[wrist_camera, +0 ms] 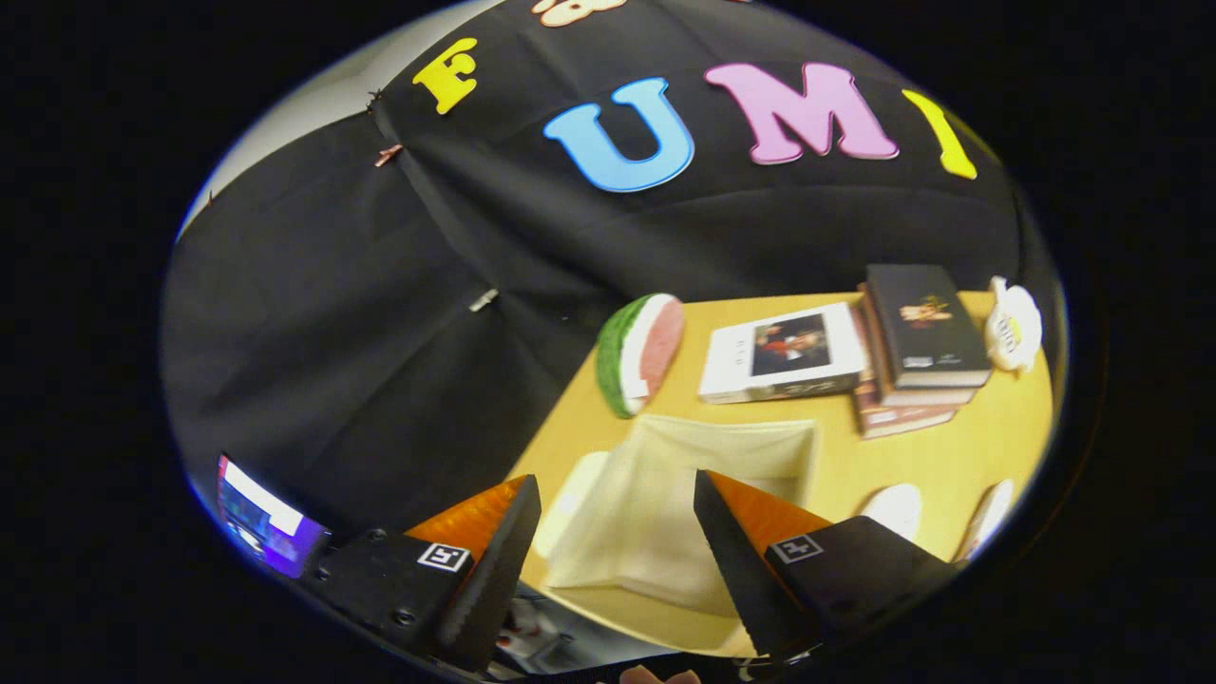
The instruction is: Open the storage box then place both shoes into the box .Put the left shoe in first, then the right shoe, with the right side of both shoes facing outward in a uniform manner.
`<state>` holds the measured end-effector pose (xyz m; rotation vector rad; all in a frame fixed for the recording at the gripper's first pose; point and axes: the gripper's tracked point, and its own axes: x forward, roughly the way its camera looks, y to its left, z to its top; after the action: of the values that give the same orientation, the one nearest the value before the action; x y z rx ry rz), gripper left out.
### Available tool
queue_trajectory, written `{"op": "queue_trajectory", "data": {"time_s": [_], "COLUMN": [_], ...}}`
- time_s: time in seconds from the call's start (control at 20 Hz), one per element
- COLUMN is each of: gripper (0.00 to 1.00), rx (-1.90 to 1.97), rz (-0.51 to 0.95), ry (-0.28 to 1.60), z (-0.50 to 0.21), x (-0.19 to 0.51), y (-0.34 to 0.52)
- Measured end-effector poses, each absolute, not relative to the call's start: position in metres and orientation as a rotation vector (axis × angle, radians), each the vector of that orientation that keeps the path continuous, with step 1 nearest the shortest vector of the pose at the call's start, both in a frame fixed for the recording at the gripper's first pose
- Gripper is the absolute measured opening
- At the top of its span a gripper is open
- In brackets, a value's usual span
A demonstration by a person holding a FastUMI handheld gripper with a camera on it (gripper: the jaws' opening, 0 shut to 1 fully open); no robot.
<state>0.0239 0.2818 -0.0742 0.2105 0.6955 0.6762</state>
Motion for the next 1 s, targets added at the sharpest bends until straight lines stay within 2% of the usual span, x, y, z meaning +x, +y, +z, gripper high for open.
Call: {"op": "queue_trajectory", "data": {"time_s": [0.15, 0.45, 0.65, 0.85, 1.0], "gripper": [0.98, 0.99, 0.99, 0.99, 0.99], "rx": [0.111, 0.078, 0.021, 0.042, 0.034], "rz": [0.563, 0.389, 0.356, 0.373, 0.367], "ry": [0.720, 0.863, 0.973, 1.115, 1.148], "z": [-0.110, -0.179, -0.240, -0.298, -0.325], "x": [0.033, 0.038, 0.036, 0.024, 0.028], "y": [0.205, 0.106, 0.065, 0.058, 0.051]}}
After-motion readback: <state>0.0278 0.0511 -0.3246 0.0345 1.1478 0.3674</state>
